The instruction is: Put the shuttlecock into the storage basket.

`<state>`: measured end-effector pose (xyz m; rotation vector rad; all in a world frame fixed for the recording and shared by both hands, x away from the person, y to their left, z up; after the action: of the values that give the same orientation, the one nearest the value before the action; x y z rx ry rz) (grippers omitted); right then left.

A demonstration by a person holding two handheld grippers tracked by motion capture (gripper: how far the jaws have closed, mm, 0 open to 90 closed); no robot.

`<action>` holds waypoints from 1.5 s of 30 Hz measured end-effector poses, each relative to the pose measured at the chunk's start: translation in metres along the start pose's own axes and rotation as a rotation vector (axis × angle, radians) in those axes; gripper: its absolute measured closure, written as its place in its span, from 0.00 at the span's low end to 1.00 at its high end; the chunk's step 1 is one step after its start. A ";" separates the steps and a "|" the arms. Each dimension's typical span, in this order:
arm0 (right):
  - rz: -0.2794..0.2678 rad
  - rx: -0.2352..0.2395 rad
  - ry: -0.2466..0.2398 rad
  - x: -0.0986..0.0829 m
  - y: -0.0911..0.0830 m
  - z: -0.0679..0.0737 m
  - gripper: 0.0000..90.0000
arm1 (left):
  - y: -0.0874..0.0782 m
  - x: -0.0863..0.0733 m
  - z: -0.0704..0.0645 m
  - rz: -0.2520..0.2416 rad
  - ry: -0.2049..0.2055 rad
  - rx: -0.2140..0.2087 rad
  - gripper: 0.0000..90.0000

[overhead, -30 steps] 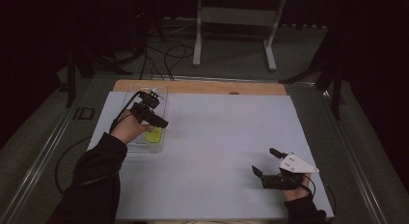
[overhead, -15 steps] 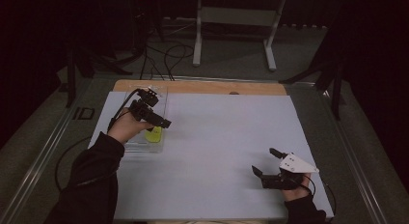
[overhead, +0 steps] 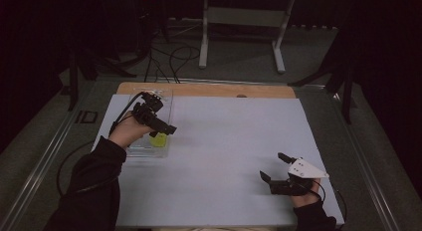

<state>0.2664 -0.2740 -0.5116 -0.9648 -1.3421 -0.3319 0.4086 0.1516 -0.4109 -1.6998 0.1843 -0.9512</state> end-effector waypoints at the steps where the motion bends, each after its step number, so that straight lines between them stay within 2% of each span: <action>1: -0.001 0.000 0.001 0.000 0.000 0.000 0.10 | 0.000 0.000 -0.001 -0.004 -0.001 -0.005 0.00; 5: -0.003 0.000 0.001 0.000 0.000 0.000 0.10 | -0.002 0.002 -0.004 -0.029 0.012 -0.047 0.00; 9: -0.002 0.000 0.001 0.001 0.000 0.000 0.10 | -0.004 0.004 -0.008 -0.046 0.034 -0.050 0.00; 14: -0.001 0.004 -0.002 0.001 0.001 0.001 0.10 | -0.008 0.005 -0.016 -0.062 0.071 -0.076 0.00; 19: 0.000 0.006 -0.003 0.001 0.001 0.001 0.10 | -0.010 0.006 -0.027 -0.088 0.107 -0.123 0.00; 21: 0.000 0.006 -0.001 0.001 0.001 0.001 0.10 | -0.009 0.006 -0.032 -0.094 0.126 -0.126 0.00; 23: 0.000 0.005 -0.001 0.002 0.002 0.002 0.10 | -0.009 0.007 -0.036 -0.109 0.136 -0.156 0.00; 24: -0.001 0.006 0.000 0.002 0.001 0.002 0.10 | -0.009 0.007 -0.038 -0.114 0.142 -0.158 0.00; 27: -0.002 0.005 -0.004 0.002 0.001 0.001 0.10 | -0.008 0.008 -0.044 -0.138 0.162 -0.175 0.00; 33: -0.004 0.005 -0.007 0.002 0.001 0.001 0.10 | -0.002 0.006 -0.058 -0.154 0.204 -0.199 0.00; 41: -0.003 0.007 -0.012 0.002 0.000 0.001 0.10 | 0.003 0.002 -0.071 -0.177 0.231 -0.226 0.00; 45: -0.004 0.007 -0.008 0.002 0.000 0.001 0.10 | 0.007 -0.003 -0.082 -0.204 0.262 -0.252 0.00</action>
<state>0.2663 -0.2721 -0.5100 -0.9589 -1.3516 -0.3261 0.3543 0.0903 -0.4145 -1.8430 0.3195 -1.3505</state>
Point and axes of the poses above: each handheld gripper's, and its own axes: y roughly forward along the jaws, x roughly out of its top, z roughly to its left, the point moved 2 cm from there along y, roughly forward along the jaws
